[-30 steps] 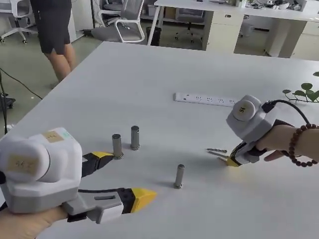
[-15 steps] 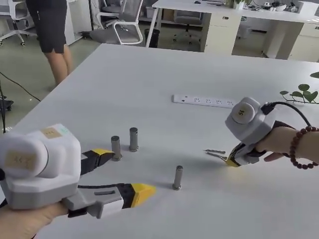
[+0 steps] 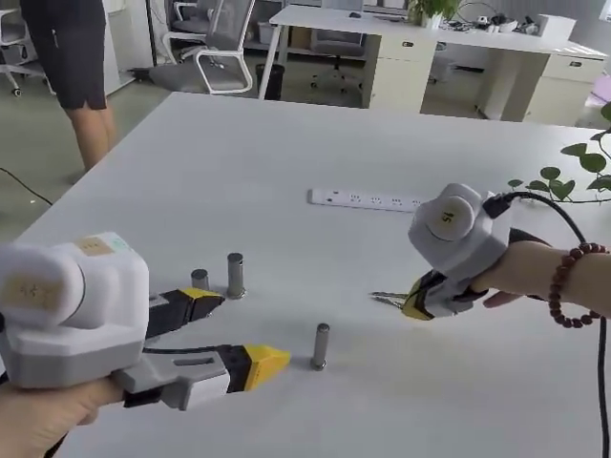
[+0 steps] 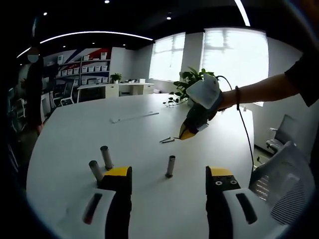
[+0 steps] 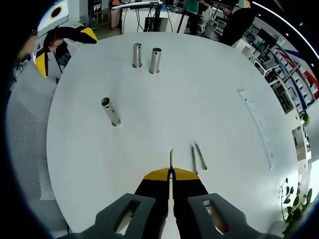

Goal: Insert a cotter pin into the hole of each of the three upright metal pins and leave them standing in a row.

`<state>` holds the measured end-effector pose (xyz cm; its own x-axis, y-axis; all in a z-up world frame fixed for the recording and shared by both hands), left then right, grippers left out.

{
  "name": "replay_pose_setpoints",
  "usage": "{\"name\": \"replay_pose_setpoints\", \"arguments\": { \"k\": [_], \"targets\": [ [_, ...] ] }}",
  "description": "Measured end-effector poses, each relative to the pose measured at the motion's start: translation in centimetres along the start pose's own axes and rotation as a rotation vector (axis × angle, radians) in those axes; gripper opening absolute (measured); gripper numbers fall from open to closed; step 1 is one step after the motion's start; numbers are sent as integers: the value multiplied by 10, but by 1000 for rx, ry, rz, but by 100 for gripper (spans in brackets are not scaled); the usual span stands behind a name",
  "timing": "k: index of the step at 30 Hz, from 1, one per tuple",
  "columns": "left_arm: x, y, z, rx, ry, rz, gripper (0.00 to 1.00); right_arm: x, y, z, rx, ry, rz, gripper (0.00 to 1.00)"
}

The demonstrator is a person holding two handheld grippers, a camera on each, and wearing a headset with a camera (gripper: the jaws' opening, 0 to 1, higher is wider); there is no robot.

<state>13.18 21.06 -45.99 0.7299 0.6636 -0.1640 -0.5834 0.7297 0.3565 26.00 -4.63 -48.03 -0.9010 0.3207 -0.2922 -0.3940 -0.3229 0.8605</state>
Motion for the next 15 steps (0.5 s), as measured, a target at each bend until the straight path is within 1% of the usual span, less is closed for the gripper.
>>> {"name": "replay_pose_setpoints", "arguments": {
  "k": [6, 9, 11, 15],
  "targets": [
    [-3, -6, 4, -1, 3, -28, 55, 8, 9, 12, -56, 46, 7, 0],
    [-5, -7, 6, -9, 18, -43, 51, 13, 15, 18, -82, 67, 14, 0],
    [-6, -8, 7, -6, 31, -49, 49, 18, 19, 24, -111, 90, 17, 0],
    [-6, -9, 7, -1, 51, -61, 45, 26, 28, 34, -152, 128, 17, 0]
  ]
}}
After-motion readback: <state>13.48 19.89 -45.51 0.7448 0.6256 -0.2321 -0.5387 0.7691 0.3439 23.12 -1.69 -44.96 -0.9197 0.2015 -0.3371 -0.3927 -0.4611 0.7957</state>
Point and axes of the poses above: the centre of the closed fingertips' face, and the gripper's own axes: y roughly backward along the fingers, x roughly to its left, z roughly out of its top, the point moved 10 cm from there along y, roughly backward along the fingers, and after that the axes turned 5 degrees about -z, right-handed, at the moved point
